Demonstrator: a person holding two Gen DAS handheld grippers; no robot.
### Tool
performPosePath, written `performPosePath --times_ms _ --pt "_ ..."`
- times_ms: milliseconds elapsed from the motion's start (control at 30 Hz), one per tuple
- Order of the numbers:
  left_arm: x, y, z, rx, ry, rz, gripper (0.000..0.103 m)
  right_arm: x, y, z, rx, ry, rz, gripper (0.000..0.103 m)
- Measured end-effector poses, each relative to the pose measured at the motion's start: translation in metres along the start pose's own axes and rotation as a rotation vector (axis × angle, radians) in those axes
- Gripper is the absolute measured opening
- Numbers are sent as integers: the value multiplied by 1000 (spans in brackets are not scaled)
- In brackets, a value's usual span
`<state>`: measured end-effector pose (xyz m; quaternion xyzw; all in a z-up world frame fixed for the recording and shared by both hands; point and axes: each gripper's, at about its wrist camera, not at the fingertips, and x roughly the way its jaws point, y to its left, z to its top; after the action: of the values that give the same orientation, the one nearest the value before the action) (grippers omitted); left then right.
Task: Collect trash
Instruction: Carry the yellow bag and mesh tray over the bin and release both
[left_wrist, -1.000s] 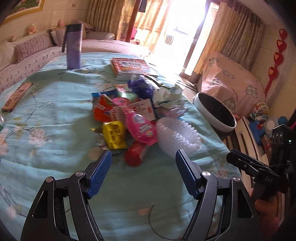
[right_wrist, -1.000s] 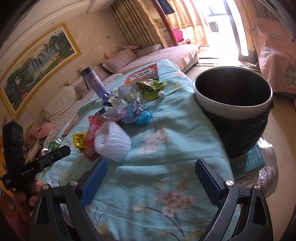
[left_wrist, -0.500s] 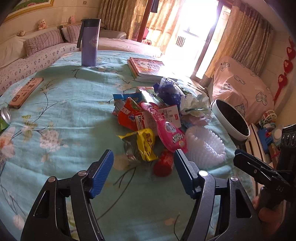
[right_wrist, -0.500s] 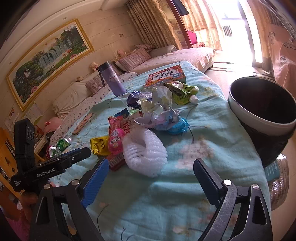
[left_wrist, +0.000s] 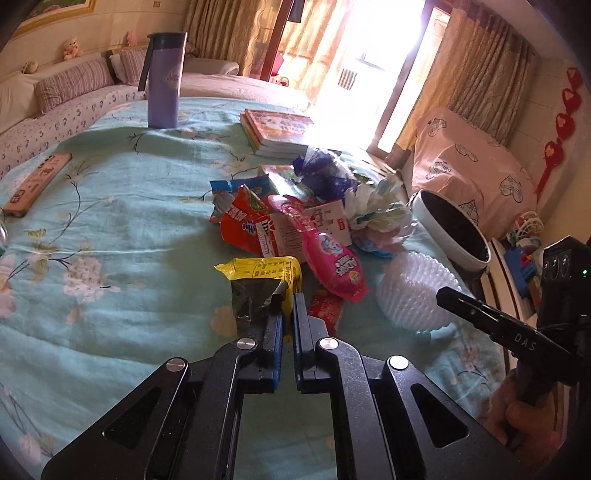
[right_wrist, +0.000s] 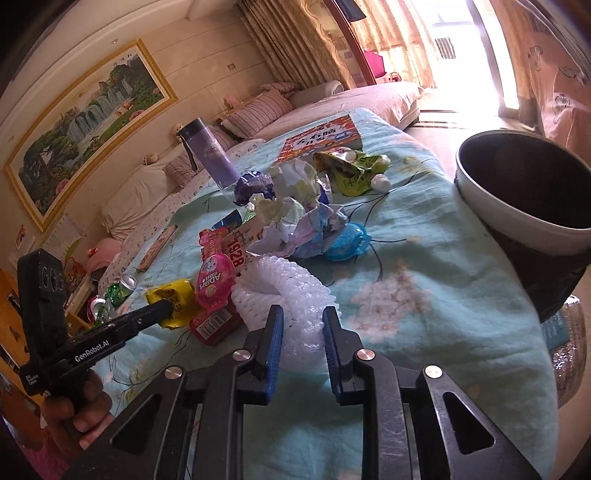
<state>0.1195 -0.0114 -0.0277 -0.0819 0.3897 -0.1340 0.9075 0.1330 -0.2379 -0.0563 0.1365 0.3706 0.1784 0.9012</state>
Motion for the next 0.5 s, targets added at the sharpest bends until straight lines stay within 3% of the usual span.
performPosePath --times_ms 267,500 --pt "-27 -27 0 59 -43 -56 4 -33 -19 -5 38 -49 -29 22" --pt "-18 -72 3 139 -22 -138 4 -60 -41 -3 75 -101 -63 22"
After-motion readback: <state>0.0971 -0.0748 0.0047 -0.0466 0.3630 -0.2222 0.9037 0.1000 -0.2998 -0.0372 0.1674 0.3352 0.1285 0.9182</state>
